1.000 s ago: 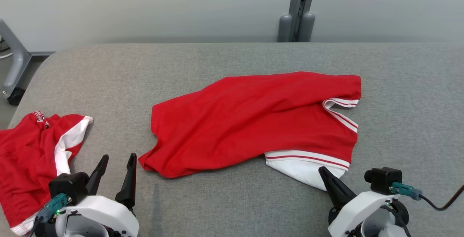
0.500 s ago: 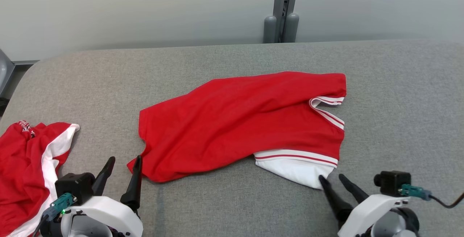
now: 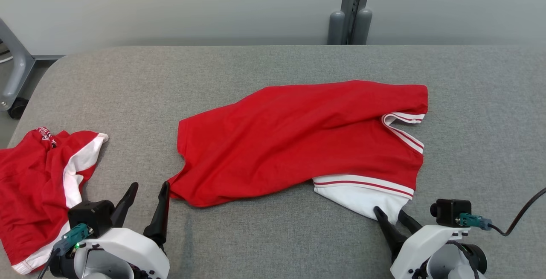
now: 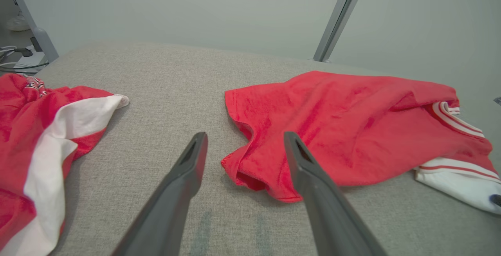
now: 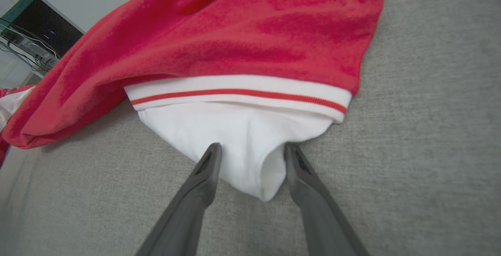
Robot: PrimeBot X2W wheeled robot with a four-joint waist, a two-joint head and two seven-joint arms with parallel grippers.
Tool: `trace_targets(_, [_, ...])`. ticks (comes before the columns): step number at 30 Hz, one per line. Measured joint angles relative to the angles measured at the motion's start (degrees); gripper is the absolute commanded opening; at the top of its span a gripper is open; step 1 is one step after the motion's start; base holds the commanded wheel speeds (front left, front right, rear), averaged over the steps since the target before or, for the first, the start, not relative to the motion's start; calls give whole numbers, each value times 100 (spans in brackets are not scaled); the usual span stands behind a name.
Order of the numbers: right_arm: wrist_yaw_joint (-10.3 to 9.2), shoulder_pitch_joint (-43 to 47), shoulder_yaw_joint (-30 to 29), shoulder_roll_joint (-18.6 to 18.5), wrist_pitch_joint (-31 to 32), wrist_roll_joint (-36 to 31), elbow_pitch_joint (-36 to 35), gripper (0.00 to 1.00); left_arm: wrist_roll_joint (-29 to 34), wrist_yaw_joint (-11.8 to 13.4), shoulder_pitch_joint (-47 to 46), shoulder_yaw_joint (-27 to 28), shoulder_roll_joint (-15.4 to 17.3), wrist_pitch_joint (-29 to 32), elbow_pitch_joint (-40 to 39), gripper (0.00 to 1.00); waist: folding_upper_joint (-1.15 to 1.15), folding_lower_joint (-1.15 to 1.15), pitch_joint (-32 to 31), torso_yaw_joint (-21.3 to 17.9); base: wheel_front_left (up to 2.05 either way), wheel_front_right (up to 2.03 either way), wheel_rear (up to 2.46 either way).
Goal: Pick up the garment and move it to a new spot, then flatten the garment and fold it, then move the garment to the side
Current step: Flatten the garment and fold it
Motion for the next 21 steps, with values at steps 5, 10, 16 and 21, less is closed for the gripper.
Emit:
trace_targets(5, [0, -117, 12, 42, -155, -67, 187, 0, -19, -23, -3, -14, -18, -23, 79, 100, 0, 0, -13, 46, 0, 0, 0])
trace_targets(10, [0, -169, 157, 71, -265, 154, -22, 0, -35, -23, -3, -16, -27, -41, 109, 100, 0, 0, -36, 35, 0, 0, 0])
trace_targets(16, [-1, -31, 203, -73, -59, 1157, -1027, 0, -35, -20, -3, -34, -26, -48, 90, 100, 0, 0, -47, 8, 0, 0, 0])
trace_targets(21, [-1, -64, -13, -293, 356, 2019, -1860, 0, -35, -13, -13, -27, -10, -56, 48, 100, 0, 0, 69, -31, 0, 0, 0])
